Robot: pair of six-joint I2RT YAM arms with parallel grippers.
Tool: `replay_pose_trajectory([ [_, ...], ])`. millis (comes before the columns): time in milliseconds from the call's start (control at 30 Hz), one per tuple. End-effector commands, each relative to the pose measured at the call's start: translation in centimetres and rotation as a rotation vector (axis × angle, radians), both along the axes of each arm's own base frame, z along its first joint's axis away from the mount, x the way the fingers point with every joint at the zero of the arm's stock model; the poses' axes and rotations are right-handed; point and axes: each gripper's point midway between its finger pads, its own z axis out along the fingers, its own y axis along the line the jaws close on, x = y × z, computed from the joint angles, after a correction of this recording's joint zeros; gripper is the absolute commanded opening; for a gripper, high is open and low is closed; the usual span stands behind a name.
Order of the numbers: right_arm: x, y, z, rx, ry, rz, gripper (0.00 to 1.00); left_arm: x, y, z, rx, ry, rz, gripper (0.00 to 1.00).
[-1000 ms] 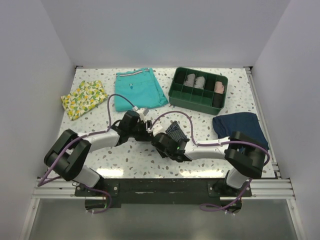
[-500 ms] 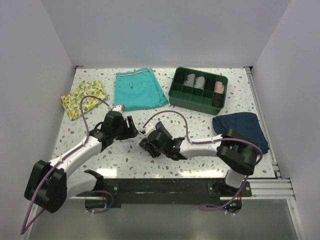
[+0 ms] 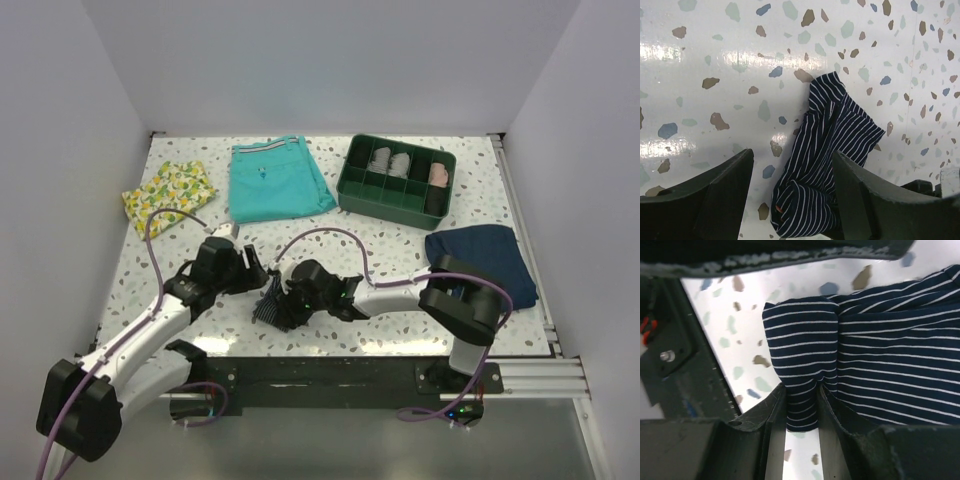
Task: Roll the underwear
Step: Roll the underwear to the center of the board.
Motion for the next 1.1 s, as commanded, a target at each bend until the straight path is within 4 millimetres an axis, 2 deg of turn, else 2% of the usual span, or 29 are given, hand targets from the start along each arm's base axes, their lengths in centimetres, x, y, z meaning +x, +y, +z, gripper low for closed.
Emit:
replay_pose_trajectory([
  [0,-5.6,-5.6,-6.2,-0.198,0.318,0.011,0.2,0.0,-0.6,0.5,-0.046,-0.022,-0.016,0.69],
  [33,-5.4,-5.3,-5.9,-0.174,0.336,-0.007,0.19,0.0,-0.7,0.6,-0.05,-0.022,-0.018,0.69],
  [100,-5.2,-5.9,-6.1,-0.172,0.383,-0.036,0.19,0.1,-0.7,0.6,-0.053,-0.028,-0.021,0.69],
  [167,-4.1,-5.9,-5.7,-0.121,0.421,-0.084,0.18,0.0,-0.8,0.6,-0.055,-0.03,-0.026,0.69],
  [233,-3.8,-6.4,-5.9,-0.107,0.493,-0.119,0.18,0.0,-0.9,0.6,-0.058,-0.032,-0.035,0.69],
  [300,-2.6,-7.1,-6.3,-0.099,0.535,-0.166,0.18,-0.2,-1.0,0.4,-0.066,-0.028,-0.045,0.69],
  [467,-1.9,-7.3,-6.6,-0.101,0.59,-0.189,0.19,-0.8,-2.0,0.3,-0.107,-0.034,-0.098,0.69],
  [667,-1.2,-6.8,-6.7,-0.126,0.596,-0.185,0.19,-1.9,-2.4,-0.8,-0.146,0.002,-0.106,0.69],
  [1067,0.4,-5.1,-4.8,-0.134,0.519,-0.091,0.22,-3.9,-1.5,-2.1,-0.157,0.082,0.009,0.68],
])
